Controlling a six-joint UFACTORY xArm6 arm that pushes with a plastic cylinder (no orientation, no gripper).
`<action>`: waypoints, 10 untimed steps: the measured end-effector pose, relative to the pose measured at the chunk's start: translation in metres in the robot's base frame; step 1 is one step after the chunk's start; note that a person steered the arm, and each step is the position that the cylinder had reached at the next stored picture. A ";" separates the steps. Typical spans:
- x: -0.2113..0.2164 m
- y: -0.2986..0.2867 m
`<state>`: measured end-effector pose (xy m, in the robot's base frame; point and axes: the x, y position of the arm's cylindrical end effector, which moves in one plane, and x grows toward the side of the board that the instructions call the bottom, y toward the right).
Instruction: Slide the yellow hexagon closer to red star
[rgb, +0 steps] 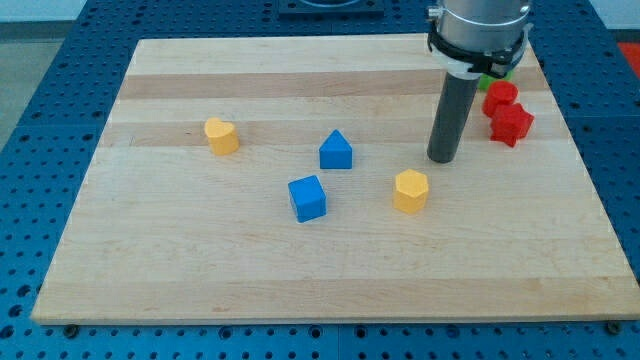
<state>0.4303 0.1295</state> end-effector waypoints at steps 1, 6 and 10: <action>0.000 -0.001; 0.048 -0.097; 0.065 -0.020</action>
<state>0.4958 0.1092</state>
